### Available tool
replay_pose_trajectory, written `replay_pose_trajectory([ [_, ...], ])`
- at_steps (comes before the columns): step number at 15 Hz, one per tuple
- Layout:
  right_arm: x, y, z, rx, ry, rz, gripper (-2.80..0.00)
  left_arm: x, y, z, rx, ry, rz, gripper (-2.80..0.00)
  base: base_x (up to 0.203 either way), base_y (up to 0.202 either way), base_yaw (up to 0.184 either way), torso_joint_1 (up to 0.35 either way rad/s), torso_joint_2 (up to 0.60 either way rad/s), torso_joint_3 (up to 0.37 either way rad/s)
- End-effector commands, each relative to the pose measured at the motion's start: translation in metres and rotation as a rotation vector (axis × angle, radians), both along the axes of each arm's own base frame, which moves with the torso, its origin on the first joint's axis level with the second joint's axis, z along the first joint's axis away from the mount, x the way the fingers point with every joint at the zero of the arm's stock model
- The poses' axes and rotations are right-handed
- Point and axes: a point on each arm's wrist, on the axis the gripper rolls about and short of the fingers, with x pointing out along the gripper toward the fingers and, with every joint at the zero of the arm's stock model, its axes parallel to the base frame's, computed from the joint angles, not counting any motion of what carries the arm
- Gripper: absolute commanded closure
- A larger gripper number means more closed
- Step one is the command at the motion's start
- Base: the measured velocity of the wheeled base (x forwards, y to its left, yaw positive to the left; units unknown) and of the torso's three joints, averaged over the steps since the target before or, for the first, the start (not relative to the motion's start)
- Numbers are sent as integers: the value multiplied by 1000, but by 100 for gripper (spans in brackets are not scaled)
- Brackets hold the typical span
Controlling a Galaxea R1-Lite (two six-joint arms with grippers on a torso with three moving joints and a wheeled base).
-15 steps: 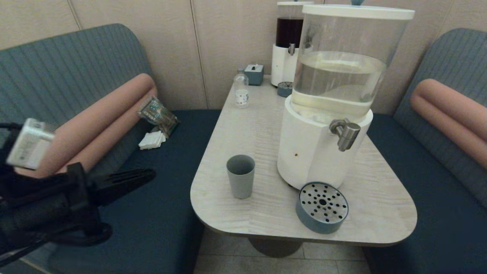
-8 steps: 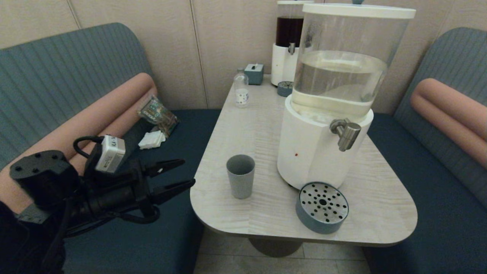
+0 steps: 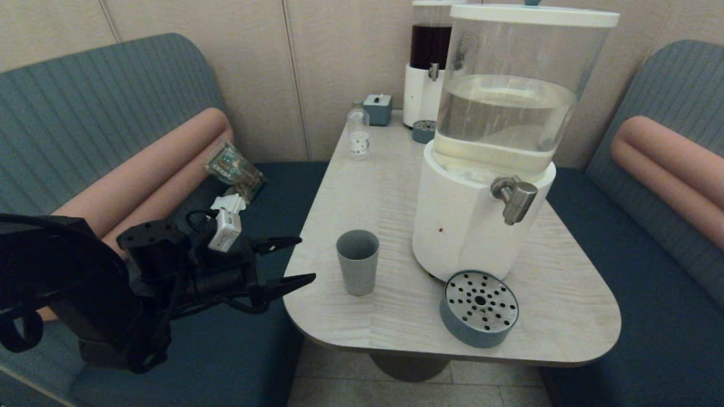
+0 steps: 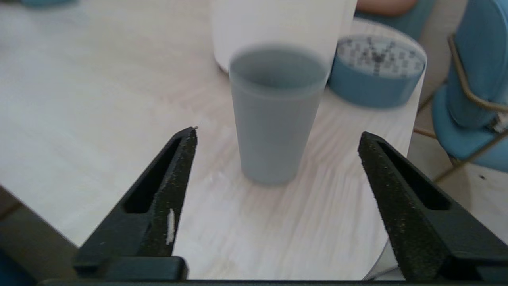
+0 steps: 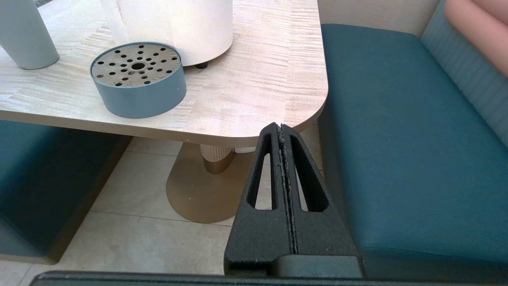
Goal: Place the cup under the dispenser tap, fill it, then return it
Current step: Pick up the cup
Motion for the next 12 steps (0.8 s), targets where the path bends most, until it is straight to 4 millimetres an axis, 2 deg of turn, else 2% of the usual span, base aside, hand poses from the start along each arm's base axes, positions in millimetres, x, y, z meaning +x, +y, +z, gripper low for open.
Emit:
replay_pose_trajectory([
  [1,1,0,-4,-1,12,2,0,8,-5,-28,6,67,-26,-280,0,0,0,0,0,0],
  [3,1,0,-4,-1,12,1,0,11,-12,-41,10,98,-46,-280,0,0,0,0,0,0],
  [8,1,0,-4,-1,12,1,0,31,-44,-49,1,68,-117,-280,0,0,0,0,0,0],
  [12,1,0,-4,-1,12,0,0,47,-59,-57,-8,52,-126,-280,0,0,0,0,0,0],
])
